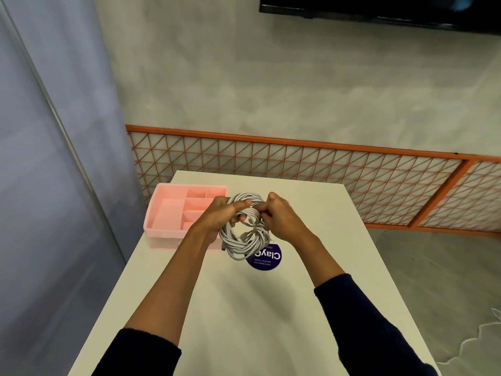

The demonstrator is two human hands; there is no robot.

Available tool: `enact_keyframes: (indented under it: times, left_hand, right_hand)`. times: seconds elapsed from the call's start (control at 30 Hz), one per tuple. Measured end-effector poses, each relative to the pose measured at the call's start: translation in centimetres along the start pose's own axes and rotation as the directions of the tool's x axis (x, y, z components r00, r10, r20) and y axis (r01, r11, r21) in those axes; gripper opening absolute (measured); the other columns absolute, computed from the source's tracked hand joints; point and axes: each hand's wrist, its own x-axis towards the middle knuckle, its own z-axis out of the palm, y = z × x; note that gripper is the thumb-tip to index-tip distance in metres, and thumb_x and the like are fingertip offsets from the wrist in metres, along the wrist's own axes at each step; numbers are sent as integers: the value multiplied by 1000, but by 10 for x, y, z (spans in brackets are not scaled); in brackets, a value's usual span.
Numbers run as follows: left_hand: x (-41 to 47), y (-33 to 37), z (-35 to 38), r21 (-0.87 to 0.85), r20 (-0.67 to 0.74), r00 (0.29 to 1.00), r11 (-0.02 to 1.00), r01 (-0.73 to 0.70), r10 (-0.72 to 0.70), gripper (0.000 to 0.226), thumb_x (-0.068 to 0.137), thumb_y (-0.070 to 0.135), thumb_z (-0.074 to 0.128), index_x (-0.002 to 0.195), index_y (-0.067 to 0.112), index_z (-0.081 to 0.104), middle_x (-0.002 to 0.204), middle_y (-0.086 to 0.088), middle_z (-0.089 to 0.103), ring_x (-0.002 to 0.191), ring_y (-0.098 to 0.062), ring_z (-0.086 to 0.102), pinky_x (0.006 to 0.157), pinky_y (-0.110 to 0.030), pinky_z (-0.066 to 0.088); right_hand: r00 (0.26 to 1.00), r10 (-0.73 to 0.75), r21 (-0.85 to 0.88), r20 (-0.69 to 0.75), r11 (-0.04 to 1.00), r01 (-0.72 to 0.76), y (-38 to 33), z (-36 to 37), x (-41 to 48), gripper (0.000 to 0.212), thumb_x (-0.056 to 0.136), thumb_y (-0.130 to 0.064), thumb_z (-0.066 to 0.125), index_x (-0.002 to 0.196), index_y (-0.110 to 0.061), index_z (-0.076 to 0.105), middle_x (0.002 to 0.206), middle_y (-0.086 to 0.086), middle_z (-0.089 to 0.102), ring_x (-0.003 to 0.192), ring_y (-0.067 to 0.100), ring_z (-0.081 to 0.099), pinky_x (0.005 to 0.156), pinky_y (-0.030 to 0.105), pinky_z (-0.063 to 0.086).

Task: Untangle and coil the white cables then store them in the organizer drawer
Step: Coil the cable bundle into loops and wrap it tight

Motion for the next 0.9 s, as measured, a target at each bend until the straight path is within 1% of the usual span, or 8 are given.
enact_keyframes:
  times: [0.1, 0.27, 0.37, 0.53, 0.63, 0.73, 0.8, 0.9]
  left_hand:
    - [0, 0, -4, 43, -50, 999, 999, 18, -16, 23, 91, 20, 63, 71, 11, 64, 47, 1, 54, 37, -5, 40, 42, -18, 32]
    - [-1, 4, -7, 199, -20, 1000, 980, 1, 3, 20, 89, 18, 63, 73, 7, 67, 49, -2, 60, 41, -7, 45, 46, -19, 35]
    - [1, 2, -7, 217, -30, 999, 976, 21, -15, 19, 88, 20, 65, 78, 4, 68, 54, -5, 60, 40, -6, 46, 45, -20, 36]
    - [-2, 4, 0, 116, -80, 997, 993, 29, -20, 19, 88, 26, 67, 77, 11, 69, 54, 0, 63, 48, -10, 50, 48, -18, 41]
    - [-4, -5, 6, 43, -181, 983, 999, 33, -25, 32, 83, 37, 72, 103, 15, 60, 72, -4, 71, 63, -13, 61, 61, -25, 47]
    - [-8, -22, 16, 98, -236, 956, 983, -154, 173, 41, 91, 36, 62, 125, 25, 43, 87, -6, 69, 71, -12, 65, 63, -22, 48]
    - [-9, -30, 22, 277, -216, 905, 912, -303, 366, 30, 100, 34, 47, 129, 27, 45, 91, 0, 66, 77, -12, 63, 68, -21, 45]
    - [-9, -34, 22, 470, -234, 839, 813, -344, 491, 27, 104, 29, 36, 122, 21, 54, 100, 2, 67, 86, -16, 61, 74, -26, 45]
  right_hand:
    - [955, 12, 93, 296, 995, -41, -7, -14, -5, 24, 92, -7, 48, 106, 0, 67, 80, -2, 34, 80, 14, 40, 78, 29, 42]
    - [905, 71, 304, 419, 928, -213, -5, -10, -4, 27, 87, -28, 57, 100, -8, 70, 84, 3, 60, 77, 13, 52, 67, 23, 41]
    - [960, 65, 193, 272, 974, -121, -1, 1, -3, 29, 84, -40, 68, 83, -10, 70, 62, -4, 51, 60, 8, 45, 57, 20, 34]
    - [991, 96, 64, -88, 994, -91, -1, 22, -5, 24, 90, -26, 59, 87, -4, 68, 84, 8, 48, 77, 16, 45, 61, 24, 30]
    - [967, 178, 30, -180, 984, -175, 2, 26, -7, 28, 93, -25, 52, 91, -2, 68, 93, 14, 56, 84, 26, 53, 66, 28, 32]
    - [951, 202, -69, -234, 972, -224, 2, 32, -8, 31, 96, -30, 48, 96, -5, 67, 99, 15, 60, 88, 31, 58, 68, 33, 37]
    - [951, 184, -84, -247, 974, -210, 0, 35, -7, 31, 96, -30, 47, 99, -6, 66, 101, 14, 60, 89, 31, 59, 71, 35, 41]
    - [976, 59, -150, -211, 984, -92, -2, 30, -6, 28, 97, -27, 47, 107, -7, 64, 107, 9, 55, 96, 26, 55, 70, 35, 43]
